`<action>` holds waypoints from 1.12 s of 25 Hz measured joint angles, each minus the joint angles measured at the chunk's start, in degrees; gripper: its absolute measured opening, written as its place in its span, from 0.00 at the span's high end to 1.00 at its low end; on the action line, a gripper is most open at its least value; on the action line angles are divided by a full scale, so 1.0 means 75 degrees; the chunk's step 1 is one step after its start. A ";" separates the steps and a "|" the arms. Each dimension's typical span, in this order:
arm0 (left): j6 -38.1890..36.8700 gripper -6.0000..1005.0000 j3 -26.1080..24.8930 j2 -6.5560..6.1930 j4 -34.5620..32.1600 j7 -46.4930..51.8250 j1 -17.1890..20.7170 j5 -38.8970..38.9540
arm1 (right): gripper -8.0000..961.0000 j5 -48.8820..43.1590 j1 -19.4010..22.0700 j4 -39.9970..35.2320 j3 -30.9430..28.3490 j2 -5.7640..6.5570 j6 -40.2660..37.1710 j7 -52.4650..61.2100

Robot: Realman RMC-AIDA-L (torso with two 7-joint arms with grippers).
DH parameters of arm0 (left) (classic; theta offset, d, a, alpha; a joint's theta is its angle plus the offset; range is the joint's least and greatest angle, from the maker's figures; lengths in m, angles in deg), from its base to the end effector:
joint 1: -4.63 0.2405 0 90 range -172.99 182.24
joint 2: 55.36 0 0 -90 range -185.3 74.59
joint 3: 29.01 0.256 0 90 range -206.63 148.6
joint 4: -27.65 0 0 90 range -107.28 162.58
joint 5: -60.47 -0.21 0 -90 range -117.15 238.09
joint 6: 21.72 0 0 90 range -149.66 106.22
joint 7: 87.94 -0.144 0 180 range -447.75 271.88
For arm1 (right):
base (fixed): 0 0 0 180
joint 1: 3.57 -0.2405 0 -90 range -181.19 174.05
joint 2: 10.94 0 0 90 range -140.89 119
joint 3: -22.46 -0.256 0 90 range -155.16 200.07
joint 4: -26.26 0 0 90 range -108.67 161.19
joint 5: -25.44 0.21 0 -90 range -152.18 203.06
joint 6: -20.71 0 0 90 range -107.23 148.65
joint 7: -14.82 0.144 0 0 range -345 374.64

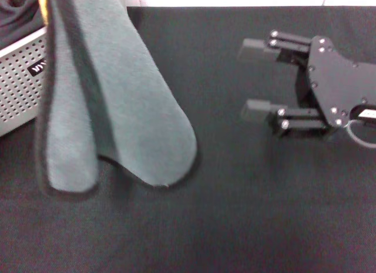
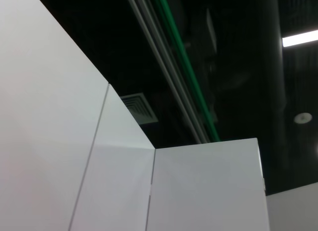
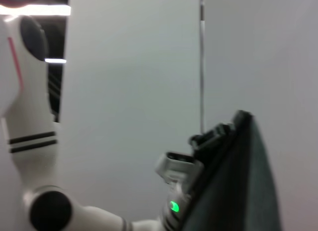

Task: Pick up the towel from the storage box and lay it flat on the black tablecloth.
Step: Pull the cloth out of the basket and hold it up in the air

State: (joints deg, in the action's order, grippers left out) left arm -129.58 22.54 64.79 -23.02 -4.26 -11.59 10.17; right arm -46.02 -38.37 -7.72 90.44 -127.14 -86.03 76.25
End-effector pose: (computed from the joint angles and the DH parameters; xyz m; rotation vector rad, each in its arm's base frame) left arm -0.2004 0.2765 0.1205 -2.0826 -0.1469 -1.8590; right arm 0.1503 0.3115 0.0118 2.7500 0.1997 -1.4988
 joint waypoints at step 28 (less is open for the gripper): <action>0.0640 0.98 0.1172 0.0032 0.1290 -0.1658 -0.1165 0.0437 | 0.32 0.4615 -0.0190 -0.0306 0.4705 0.0001 0.2181 -0.1324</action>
State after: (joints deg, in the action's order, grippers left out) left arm -124.78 31.32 65.03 -13.35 -16.69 -20.33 13.45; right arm -11.41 -39.80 -10.01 125.73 -127.13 -69.68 66.32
